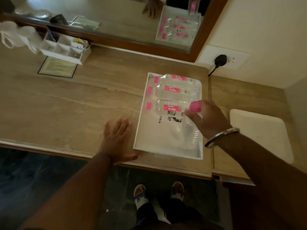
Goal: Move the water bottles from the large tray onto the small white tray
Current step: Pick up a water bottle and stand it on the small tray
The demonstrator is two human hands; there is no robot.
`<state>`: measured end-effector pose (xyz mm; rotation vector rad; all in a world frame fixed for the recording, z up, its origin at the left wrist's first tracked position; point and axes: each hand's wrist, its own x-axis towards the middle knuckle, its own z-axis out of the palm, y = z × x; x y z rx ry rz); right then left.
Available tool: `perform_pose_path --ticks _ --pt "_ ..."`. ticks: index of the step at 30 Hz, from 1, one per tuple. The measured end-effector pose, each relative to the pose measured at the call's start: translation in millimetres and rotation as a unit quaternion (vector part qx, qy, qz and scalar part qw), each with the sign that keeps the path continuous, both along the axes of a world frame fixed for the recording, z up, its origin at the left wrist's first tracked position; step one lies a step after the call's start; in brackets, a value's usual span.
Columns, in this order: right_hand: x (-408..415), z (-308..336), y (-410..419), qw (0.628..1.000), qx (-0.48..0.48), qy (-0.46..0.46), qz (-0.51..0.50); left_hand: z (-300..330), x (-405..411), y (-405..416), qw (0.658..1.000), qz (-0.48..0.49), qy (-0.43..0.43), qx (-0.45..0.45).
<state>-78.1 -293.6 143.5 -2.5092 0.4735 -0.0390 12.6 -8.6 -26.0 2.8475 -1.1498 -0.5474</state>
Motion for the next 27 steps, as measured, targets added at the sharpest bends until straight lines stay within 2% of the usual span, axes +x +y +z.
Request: perform_pose_path --ticks 3,6,12,17,22,27 --pt "-16 16 -21 0.996 0.073 -0.018 -0.051 7 -4 -2 1.0 0.003 0.023 0.002" --pt "-28 28 -41 0.992 0.098 -0.025 -0.071 18 -12 -10 0.999 0.025 0.038 -0.019" --pt "-62 54 -105 0.986 0.111 -0.067 -0.106 49 -40 -97 0.994 0.031 -0.027 -0.102" --pt "-90 70 -177 0.991 -0.029 -0.083 -0.102 58 -83 -212 0.99 -0.019 -0.075 -0.12" --pt "-101 67 -252 0.976 -0.209 0.03 -0.049 37 -138 -317 0.991 -0.056 -0.06 -0.105" --pt "-90 55 -286 0.943 -0.301 0.119 -0.073 10 -166 -353 0.997 0.011 -0.02 -0.08"
